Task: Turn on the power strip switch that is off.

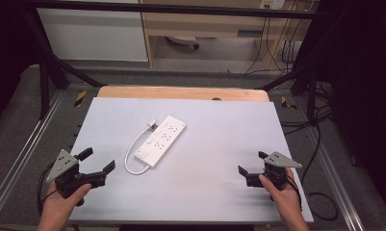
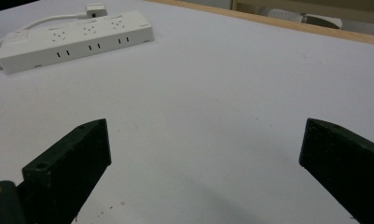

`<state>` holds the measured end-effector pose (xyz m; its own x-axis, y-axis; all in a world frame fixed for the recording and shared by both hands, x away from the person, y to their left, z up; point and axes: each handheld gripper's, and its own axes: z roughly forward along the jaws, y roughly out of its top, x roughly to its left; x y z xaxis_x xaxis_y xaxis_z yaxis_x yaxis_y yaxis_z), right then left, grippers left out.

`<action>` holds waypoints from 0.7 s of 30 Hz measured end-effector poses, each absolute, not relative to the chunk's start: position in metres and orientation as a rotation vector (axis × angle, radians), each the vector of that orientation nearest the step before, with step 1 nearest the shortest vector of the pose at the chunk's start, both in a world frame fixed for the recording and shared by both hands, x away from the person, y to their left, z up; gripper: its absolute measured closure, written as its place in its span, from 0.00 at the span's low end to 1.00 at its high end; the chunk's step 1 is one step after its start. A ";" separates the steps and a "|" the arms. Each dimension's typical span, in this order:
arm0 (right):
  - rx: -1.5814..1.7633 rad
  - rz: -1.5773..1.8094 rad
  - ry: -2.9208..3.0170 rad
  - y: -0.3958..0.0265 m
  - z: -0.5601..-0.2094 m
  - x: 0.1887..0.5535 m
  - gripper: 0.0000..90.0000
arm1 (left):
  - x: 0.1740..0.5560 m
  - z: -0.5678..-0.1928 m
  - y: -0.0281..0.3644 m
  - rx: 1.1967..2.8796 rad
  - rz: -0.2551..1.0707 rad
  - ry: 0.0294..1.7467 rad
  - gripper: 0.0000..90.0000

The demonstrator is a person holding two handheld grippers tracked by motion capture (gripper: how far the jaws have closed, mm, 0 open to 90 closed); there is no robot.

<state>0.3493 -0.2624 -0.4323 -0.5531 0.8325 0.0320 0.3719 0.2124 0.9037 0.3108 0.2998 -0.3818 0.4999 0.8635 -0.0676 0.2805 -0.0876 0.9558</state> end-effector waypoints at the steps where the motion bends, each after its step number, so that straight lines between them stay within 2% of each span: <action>1: 1.108 1.303 2.027 -0.262 -0.432 0.350 0.03 | 0.311 -0.382 0.300 1.633 0.656 0.997 0.07; 4: 1.104 1.298 2.030 -0.262 -0.432 0.348 0.03 | 0.313 -0.378 0.300 1.599 0.614 1.013 0.07; 21: 1.134 1.308 2.032 -0.264 -0.434 0.350 0.04 | 0.321 -0.360 0.289 1.581 0.621 0.991 0.07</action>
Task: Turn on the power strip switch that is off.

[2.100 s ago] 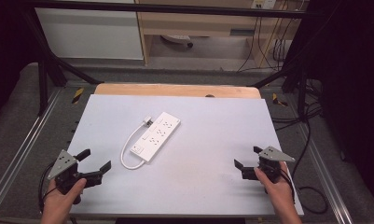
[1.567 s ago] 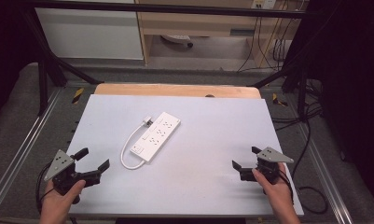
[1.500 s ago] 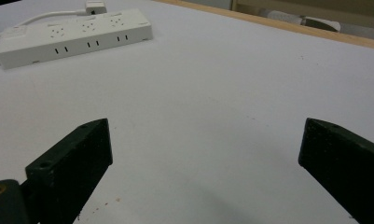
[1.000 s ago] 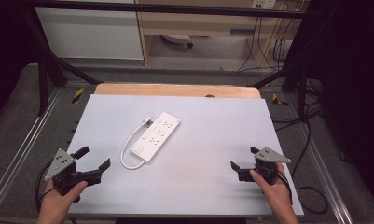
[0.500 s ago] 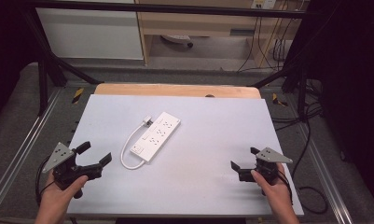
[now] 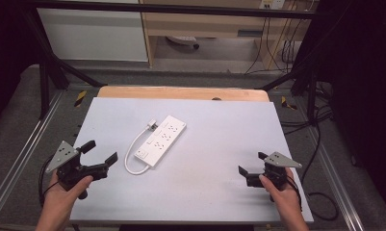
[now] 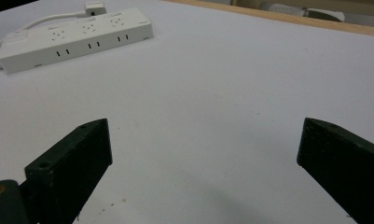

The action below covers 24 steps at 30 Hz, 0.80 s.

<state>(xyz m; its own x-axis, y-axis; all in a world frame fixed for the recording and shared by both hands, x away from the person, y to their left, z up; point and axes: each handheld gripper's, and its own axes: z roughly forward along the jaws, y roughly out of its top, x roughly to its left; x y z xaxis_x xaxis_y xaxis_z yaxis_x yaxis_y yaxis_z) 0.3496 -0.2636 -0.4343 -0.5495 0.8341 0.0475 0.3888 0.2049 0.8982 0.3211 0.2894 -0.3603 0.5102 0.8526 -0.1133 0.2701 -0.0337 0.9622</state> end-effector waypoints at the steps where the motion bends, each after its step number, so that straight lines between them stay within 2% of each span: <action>1: 1.133 1.309 2.033 -0.263 -0.434 0.350 0.04 | 0.322 -0.359 0.288 1.576 0.616 0.998 0.07; 9: 1.112 1.295 2.051 -0.261 -0.435 0.349 0.04 | 0.331 -0.353 0.278 1.596 0.669 1.032 0.07; 24: 1.116 1.283 2.061 -0.260 -0.436 0.350 0.03 | 0.347 -0.354 0.265 1.610 0.648 1.030 0.07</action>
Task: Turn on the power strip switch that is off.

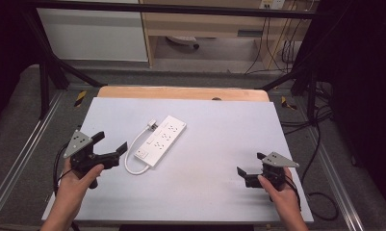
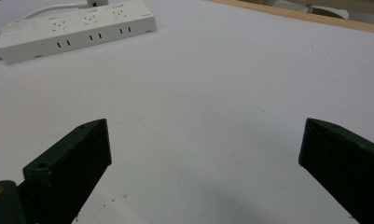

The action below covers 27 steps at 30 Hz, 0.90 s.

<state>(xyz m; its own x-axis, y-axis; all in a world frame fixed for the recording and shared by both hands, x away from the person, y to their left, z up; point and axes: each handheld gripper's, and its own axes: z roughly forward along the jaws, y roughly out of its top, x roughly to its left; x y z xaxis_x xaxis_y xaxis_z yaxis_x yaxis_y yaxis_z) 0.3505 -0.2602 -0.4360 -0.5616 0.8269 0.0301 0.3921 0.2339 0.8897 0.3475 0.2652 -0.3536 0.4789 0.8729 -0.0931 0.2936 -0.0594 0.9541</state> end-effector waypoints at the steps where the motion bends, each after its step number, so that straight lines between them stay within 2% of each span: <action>1: 1.114 1.285 2.058 -0.260 -0.436 0.351 0.03 | 0.349 -0.354 0.264 1.610 0.648 1.029 0.07; 27: 1.099 1.263 2.073 -0.260 -0.437 0.351 0.03 | 0.372 -0.346 0.247 1.649 0.639 0.969 0.09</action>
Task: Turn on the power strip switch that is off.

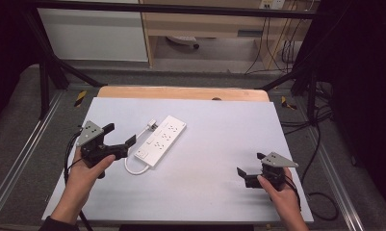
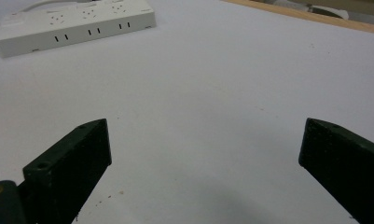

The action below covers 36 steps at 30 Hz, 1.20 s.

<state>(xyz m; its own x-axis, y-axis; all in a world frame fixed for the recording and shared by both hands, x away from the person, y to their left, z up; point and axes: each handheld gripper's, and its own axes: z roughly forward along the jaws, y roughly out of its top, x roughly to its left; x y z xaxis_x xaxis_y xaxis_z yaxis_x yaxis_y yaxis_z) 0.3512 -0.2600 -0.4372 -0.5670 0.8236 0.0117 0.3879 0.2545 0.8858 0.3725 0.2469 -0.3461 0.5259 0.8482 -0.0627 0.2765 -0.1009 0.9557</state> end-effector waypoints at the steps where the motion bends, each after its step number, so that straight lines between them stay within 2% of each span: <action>1: 1.100 1.264 2.072 -0.260 -0.437 0.351 0.03 | 0.374 -0.346 0.247 1.654 0.640 0.968 0.09; 36: 1.112 1.282 2.054 -0.265 -0.436 0.351 0.03 | 0.410 -0.354 0.219 1.751 0.635 0.977 0.11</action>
